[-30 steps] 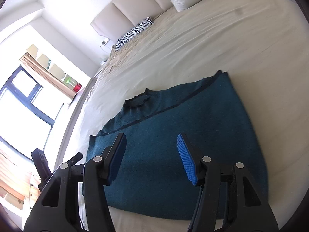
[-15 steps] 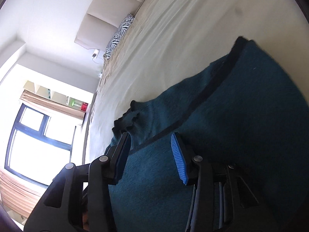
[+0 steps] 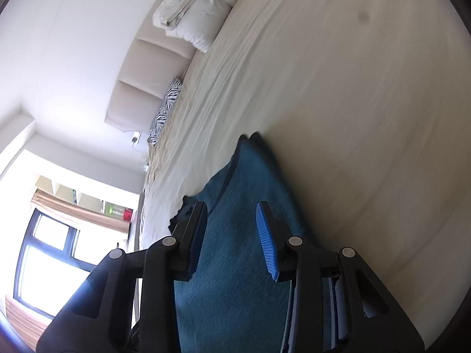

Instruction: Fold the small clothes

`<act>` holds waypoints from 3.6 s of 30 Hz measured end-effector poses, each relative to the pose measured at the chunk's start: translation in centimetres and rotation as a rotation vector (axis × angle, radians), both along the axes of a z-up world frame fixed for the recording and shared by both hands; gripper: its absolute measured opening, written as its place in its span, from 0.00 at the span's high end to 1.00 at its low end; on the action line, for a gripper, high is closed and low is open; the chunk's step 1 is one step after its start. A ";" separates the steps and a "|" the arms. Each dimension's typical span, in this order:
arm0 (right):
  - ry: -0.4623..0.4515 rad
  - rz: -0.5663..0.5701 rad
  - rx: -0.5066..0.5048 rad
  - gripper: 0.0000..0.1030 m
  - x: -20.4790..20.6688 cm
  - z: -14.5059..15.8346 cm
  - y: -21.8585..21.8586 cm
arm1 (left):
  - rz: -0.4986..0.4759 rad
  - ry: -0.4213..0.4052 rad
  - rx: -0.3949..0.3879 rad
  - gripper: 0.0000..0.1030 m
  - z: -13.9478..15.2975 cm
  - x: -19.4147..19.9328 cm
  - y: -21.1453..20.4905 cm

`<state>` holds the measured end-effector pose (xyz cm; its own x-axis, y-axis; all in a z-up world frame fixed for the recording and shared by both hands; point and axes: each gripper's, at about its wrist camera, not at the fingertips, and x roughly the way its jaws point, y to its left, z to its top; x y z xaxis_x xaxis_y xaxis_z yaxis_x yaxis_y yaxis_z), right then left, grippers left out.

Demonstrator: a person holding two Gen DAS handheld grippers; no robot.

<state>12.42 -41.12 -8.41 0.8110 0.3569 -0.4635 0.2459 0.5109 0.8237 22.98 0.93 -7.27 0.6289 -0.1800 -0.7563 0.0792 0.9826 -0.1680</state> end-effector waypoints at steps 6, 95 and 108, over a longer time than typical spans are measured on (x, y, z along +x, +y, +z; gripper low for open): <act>0.059 0.413 -0.032 0.66 -0.6 -2.9 15.6 | -0.042 0.076 0.097 0.39 -3.0 -3.5 -3.5; 0.008 0.493 0.343 0.32 10.1 -1.1 9.6 | -0.278 0.257 -0.642 0.87 3.4 2.7 -6.4; 0.064 0.488 0.267 0.32 11.1 -1.6 5.4 | -0.345 0.213 -0.666 0.58 1.3 1.0 -7.9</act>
<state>23.57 -35.75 -9.97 0.4959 0.7956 -0.3480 0.0869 0.3533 0.9315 23.97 -6.92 -6.01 0.3083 -0.7974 -0.5188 0.2616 0.5954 -0.7597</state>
